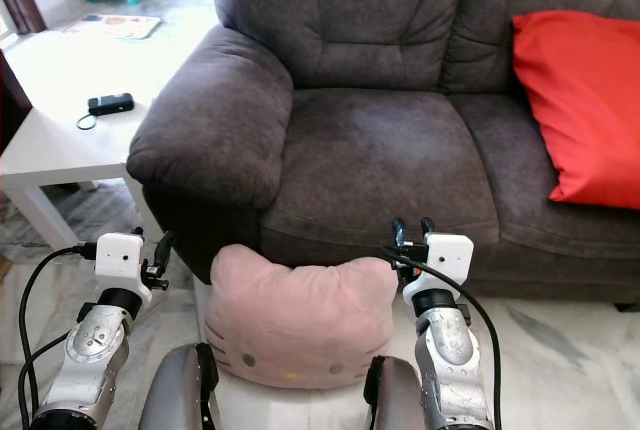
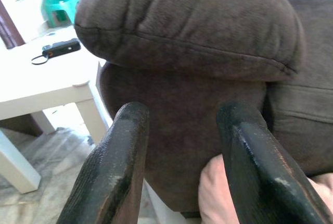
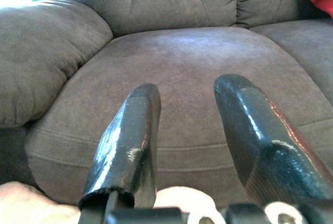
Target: Move the pillow to the sofa from floor
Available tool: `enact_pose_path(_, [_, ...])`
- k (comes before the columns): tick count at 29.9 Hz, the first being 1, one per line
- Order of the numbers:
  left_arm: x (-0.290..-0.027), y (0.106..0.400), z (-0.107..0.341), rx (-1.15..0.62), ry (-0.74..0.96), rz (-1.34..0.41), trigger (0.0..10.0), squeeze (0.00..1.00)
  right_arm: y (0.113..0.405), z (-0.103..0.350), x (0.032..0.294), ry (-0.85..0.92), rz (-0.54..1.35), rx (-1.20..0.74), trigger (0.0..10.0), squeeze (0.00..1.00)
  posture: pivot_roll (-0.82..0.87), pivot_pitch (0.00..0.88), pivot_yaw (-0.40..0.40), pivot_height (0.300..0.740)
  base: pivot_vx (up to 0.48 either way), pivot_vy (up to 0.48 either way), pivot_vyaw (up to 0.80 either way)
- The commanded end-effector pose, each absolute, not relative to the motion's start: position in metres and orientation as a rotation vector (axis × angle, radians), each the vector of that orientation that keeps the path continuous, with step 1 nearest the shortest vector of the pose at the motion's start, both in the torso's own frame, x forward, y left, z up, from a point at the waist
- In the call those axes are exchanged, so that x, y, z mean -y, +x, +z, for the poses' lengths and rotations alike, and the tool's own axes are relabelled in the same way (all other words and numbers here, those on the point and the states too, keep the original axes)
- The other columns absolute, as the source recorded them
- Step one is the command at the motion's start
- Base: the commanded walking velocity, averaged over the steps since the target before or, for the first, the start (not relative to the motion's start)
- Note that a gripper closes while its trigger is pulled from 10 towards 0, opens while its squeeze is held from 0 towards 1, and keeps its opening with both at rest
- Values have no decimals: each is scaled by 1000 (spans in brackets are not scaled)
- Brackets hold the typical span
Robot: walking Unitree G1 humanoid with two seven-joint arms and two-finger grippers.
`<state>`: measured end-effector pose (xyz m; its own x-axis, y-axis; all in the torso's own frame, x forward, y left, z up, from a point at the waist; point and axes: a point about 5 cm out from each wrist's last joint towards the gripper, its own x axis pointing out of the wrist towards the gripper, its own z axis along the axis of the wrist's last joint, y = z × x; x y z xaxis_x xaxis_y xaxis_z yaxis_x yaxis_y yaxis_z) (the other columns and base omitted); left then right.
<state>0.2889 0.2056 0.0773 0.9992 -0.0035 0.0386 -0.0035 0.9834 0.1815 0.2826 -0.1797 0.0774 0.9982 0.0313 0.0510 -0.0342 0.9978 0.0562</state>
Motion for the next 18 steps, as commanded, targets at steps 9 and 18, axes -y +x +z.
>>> enact_pose_path(9, [-203, 292, 79, 26, 155, -9, 10000, 0, 288, 96, 170, 51, 88, 106, 10000, 0, 28, 0, -41, 487, 0, 0, 0])
enact_pose_path(18, [-204, 293, 78, 19, 148, -1, 10000, 0, 290, 106, 161, 29, 139, 127, 10000, 0, 28, 0, -44, 487, 0, 0, 0])
